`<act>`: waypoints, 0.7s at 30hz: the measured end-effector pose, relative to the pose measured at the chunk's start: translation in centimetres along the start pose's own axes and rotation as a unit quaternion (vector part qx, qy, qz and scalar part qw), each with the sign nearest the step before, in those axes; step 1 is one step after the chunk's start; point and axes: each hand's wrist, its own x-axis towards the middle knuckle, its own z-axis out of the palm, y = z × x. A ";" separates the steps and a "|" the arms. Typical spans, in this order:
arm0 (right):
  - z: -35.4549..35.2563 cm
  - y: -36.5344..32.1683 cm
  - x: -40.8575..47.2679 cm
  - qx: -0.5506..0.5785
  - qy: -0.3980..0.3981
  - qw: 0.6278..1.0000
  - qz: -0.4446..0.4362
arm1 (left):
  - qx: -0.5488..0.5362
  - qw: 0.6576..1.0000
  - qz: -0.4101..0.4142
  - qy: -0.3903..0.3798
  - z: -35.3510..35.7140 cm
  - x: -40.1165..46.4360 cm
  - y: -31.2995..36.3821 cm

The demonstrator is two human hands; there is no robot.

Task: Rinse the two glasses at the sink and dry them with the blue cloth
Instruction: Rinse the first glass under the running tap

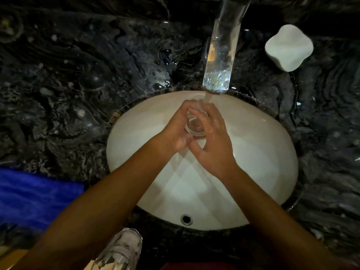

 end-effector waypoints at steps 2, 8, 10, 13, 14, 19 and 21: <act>-0.6 0.5 0.4 -0.025 0.001 0.999 -0.029 | -0.006 0.999 0.008 -0.032 -0.2 -0.2 0.0; -2.4 1.7 3.5 -0.005 0.048 0.997 0.066 | 0.083 0.996 -0.014 0.023 -0.3 0.1 -0.7; -2.6 2.0 4.2 0.025 0.028 0.997 0.069 | 0.075 0.997 0.006 0.030 -0.5 0.1 -0.7; -2.2 2.2 4.4 0.097 0.029 0.991 0.091 | 0.094 0.993 0.056 0.045 -0.3 0.0 -0.4; -1.9 2.2 4.5 0.122 0.037 0.987 0.103 | 0.108 0.990 0.072 0.058 -0.3 0.1 -0.3; -1.0 2.1 5.1 0.257 0.075 0.950 0.162 | 0.180 0.970 0.124 0.111 -0.1 0.5 -0.6; -0.9 1.7 5.4 0.281 0.074 0.940 0.180 | 0.188 0.959 0.156 0.145 -0.3 0.8 -0.8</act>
